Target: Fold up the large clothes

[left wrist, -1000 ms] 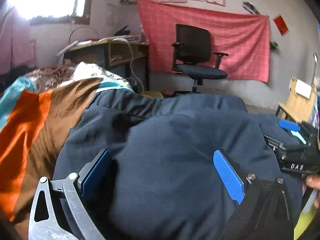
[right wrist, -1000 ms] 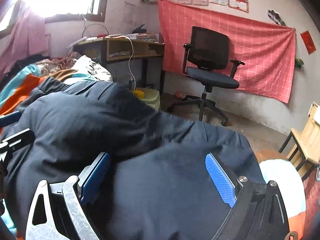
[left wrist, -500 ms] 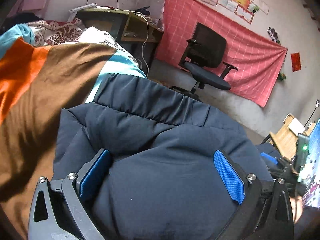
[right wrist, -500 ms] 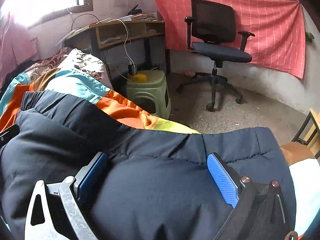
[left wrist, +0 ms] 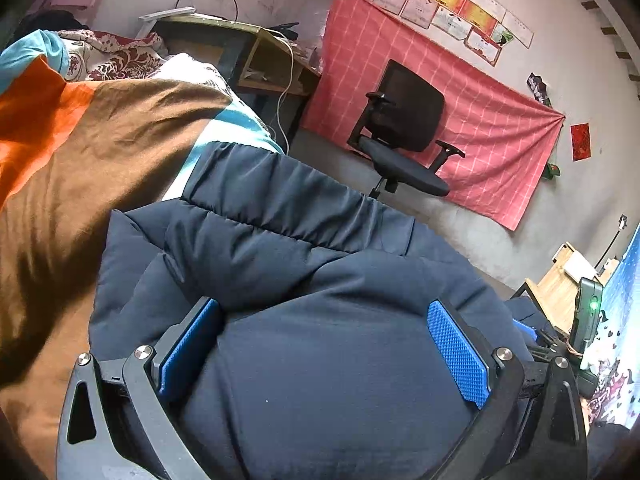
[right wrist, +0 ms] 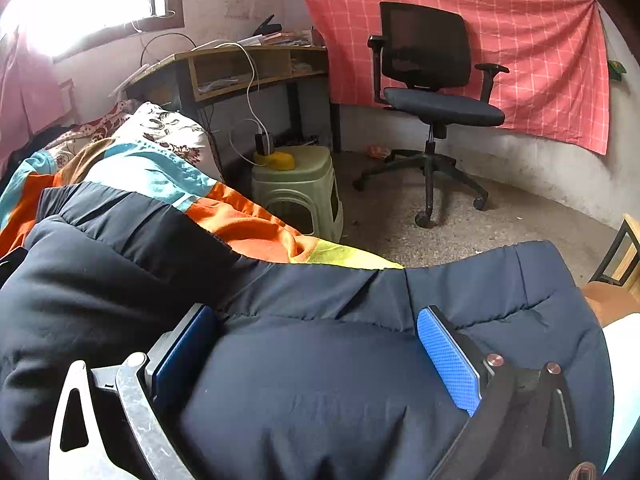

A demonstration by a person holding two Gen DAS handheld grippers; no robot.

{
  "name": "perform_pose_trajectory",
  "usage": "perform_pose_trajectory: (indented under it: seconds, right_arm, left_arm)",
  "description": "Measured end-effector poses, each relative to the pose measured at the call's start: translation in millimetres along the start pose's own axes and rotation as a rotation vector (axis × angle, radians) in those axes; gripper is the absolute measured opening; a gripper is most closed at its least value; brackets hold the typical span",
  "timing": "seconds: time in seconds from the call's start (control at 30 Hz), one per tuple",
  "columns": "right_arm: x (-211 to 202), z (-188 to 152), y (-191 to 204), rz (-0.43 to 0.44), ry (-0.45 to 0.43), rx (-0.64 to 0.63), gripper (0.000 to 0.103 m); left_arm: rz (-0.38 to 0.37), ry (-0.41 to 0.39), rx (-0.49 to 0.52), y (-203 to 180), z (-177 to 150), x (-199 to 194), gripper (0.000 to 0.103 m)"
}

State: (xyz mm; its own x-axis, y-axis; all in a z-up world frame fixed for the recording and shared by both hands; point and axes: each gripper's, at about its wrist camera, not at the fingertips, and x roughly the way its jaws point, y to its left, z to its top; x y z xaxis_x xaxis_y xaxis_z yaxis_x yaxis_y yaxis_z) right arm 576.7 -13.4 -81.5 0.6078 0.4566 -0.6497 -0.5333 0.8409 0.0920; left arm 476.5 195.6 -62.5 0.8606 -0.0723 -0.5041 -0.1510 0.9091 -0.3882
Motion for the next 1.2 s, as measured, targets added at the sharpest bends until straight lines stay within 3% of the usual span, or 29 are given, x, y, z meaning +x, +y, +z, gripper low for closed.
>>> perform_pose_trajectory:
  seconds: [0.47, 0.7, 0.9, 1.1, 1.2]
  right_arm:
    - [-9.5, -2.9, -2.6, -0.002, -0.031, 0.015, 0.102]
    - [-22.0, -10.6, -2.0, -0.043, -0.080, 0.021, 0.103]
    - [-35.5, -17.9, 5.0, -0.138, -0.138, 0.011, 0.103]
    - [-63.5, -30.7, 13.2, -0.243, -0.249, 0.012, 0.103]
    - [-83.3, -37.3, 13.0, -0.232, -0.284, 0.029, 0.103]
  left_arm:
    - [-0.044, 0.000, -0.008, 1.9, -2.6, -1.9, 0.102]
    - [-0.031, -0.099, -0.152, 35.4, -9.5, -68.7, 0.102]
    - [0.048, -0.003, -0.140, 63.9, -15.0, -93.1, 0.102]
    - [0.052, 0.062, -0.093, 56.7, -27.9, -109.2, 0.102]
    - [0.040, 0.084, -0.064, 49.3, -31.5, -108.9, 0.102]
